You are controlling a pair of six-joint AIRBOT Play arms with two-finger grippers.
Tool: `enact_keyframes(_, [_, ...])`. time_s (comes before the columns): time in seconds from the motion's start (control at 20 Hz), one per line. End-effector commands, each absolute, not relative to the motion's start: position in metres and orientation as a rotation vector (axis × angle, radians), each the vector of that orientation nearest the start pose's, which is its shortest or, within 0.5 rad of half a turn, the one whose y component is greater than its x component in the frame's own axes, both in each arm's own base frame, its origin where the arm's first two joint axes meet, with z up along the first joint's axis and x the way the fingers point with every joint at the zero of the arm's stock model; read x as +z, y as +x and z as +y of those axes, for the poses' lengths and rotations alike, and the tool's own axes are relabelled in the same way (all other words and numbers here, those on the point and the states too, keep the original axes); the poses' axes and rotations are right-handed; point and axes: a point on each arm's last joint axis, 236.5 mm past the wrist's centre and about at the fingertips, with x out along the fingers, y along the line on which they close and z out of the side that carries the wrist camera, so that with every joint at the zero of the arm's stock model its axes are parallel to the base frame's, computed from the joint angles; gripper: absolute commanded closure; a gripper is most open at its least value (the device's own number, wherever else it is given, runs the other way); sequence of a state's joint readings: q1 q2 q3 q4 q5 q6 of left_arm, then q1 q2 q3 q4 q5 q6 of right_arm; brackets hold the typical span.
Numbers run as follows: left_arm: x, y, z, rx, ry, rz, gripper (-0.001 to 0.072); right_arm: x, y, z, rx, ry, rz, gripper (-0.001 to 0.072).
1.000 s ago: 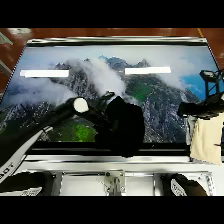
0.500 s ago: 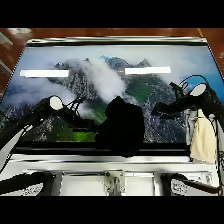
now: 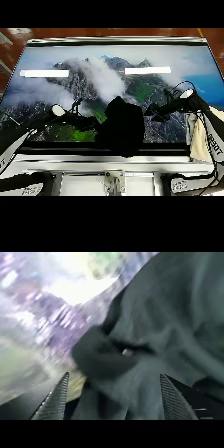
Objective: Fold the shirts.
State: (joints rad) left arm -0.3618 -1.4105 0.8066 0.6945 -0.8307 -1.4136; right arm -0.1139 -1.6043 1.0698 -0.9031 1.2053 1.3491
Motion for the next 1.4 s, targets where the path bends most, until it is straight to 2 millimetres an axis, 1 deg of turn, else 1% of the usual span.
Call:
enact_keyframes(0.0, [-0.093, 0.301, -0.268, -0.498, -0.636, 1.441, 0.0137, -0.101, 0.365, 0.110, 0.351, 0.669, 1.557, 0.0054])
enact_keyframes(0.05, [-0.095, 0.298, -0.270, -0.503, -0.632, 1.449, 0.0295, -0.104, 0.365, 0.117, 0.362, 0.646, 1.556, 0.0055])
enact_keyframes(0.1, [-0.095, 0.296, -0.272, -0.509, -0.629, 1.453, 0.0430, -0.107, 0.365, 0.124, 0.368, 0.625, 1.554, 0.0055])
enact_keyframes(0.15, [-0.094, 0.295, -0.272, -0.511, -0.628, 1.455, 0.0516, -0.110, 0.366, 0.132, 0.373, 0.604, 1.549, 0.0056])
enact_keyframes(0.2, [-0.094, 0.294, -0.272, -0.520, -0.624, 1.460, 0.0523, -0.113, 0.368, 0.140, 0.372, 0.592, 1.544, 0.0056])
enact_keyframes(0.25, [-0.093, 0.291, -0.273, -0.526, -0.622, 1.468, 0.0578, -0.116, 0.368, 0.146, 0.370, 0.585, 1.544, 0.0057])
enact_keyframes(0.3, [-0.092, 0.289, -0.274, -0.554, -0.601, 1.469, 0.0660, -0.118, 0.367, 0.153, 0.379, 0.570, 1.546, 0.0109])
enact_keyframes(0.35, [-0.089, 0.285, -0.275, -0.590, -0.577, 1.469, 0.0672, -0.120, 0.366, 0.157, 0.386, 0.553, 1.547, 0.0328])
enact_keyframes(0.4, [-0.085, 0.284, -0.276, -0.608, -0.568, 1.464, 0.0673, -0.120, 0.365, 0.159, 0.390, 0.545, 1.545, 0.0610])
enact_keyframes(0.45, [-0.079, 0.285, -0.276, -0.625, -0.558, 1.447, 0.0673, -0.118, 0.366, 0.159, 0.394, 0.544, 1.543, 0.0650])
enact_keyframes(0.5, [-0.069, 0.289, -0.275, -0.640, -0.549, 1.416, 0.0674, -0.113, 0.364, 0.159, 0.421, 0.524, 1.539, 0.0651])
enact_keyframes(0.55, [-0.058, 0.293, -0.272, -0.651, -0.523, 1.379, 0.0674, -0.102, 0.364, 0.158, 0.468, 0.485, 1.519, 0.0651])
enact_keyframes(0.6, [-0.042, 0.298, -0.266, -0.690, -0.444, 1.316, 0.0674, -0.085, 0.369, 0.155, 0.497, 0.453, 1.472, 0.0651])
enact_keyframes(0.65, [-0.024, 0.303, -0.258, -0.709, -0.381, 1.265, 0.0674, -0.064, 0.378, 0.149, 0.504, 0.432, 1.405, 0.0651])
enact_keyframes(0.7, [0.003, 0.311, -0.249, -0.725, -0.340, 1.202, 0.0674, -0.033, 0.389, 0.142, 0.507, 0.406, 1.310, 0.0651])
enact_keyframes(0.75, [0.036, 0.321, -0.240, -0.732, -0.325, 1.121, 0.0675, 0.002, 0.400, 0.133, 0.506, 0.381, 1.206, 0.0651])
enact_keyframes(0.8, [0.081, 0.335, -0.228, -0.732, -0.322, 1.006, 0.0674, 0.047, 0.410, 0.124, 0.498, 0.358, 1.083, 0.0651])
enact_keyframes(0.85, [0.129, 0.346, -0.216, -0.724, -0.317, 0.879, 0.0674, 0.093, 0.414, 0.116, 0.490, 0.335, 0.960, 0.0651])
enact_keyframes(0.9, [0.186, 0.353, -0.202, -0.711, -0.305, 0.731, 0.0674, 0.148, 0.415, 0.108, 0.478, 0.303, 0.815, 0.0651])
enact_keyframes(0.95, [0.240, 0.352, -0.188, -0.698, -0.287, 0.597, 0.0674, 0.200, 0.410, 0.104, 0.468, 0.272, 0.675, 0.0651])
enact_keyframes(1.0, [0.296, 0.345, -0.175, -0.685, -0.263, 0.459, 0.0674, 0.255, 0.396, 0.102, 0.462, 0.254, 0.531, 0.0651])
enact_keyframes(1.05, [0.343, 0.334, -0.166, -0.675, -0.241, 0.340, 0.0673, 0.304, 0.379, 0.101, 0.457, 0.258, 0.400, 0.0651])
enact_keyframes(1.1, [0.387, 0.318, -0.159, -0.668, -0.218, 0.224, 0.0673, 0.352, 0.358, 0.098, 0.444, 0.272, 0.265, 0.0651])
enact_keyframes(1.15, [0.421, 0.302, -0.155, -0.664, -0.200, 0.134, 0.0673, 0.389, 0.337, 0.096, 0.436, 0.285, 0.161, 0.0651])
enact_keyframes(1.2, [0.448, 0.286, -0.152, -0.664, -0.183, 0.064, 0.0673, 0.418, 0.314, 0.094, 0.432, 0.288, 0.072, 0.0651])
enact_keyframes(1.25, [0.466, 0.273, -0.150, -0.664, -0.168, 0.017, 0.0673, 0.435, 0.295, 0.093, 0.428, 0.279, 0.017, 0.0651])
enact_keyframes(1.3, [0.476, 0.264, -0.148, -0.658, -0.152, -0.012, 0.0674, 0.444, 0.278, 0.092, 0.426, 0.270, -0.011, 0.0651])
enact_keyframes(1.35, [0.480, 0.258, -0.144, -0.640, -0.144, -0.025, 0.0674, 0.445, 0.265, 0.092, 0.421, 0.270, -0.009, 0.0651])
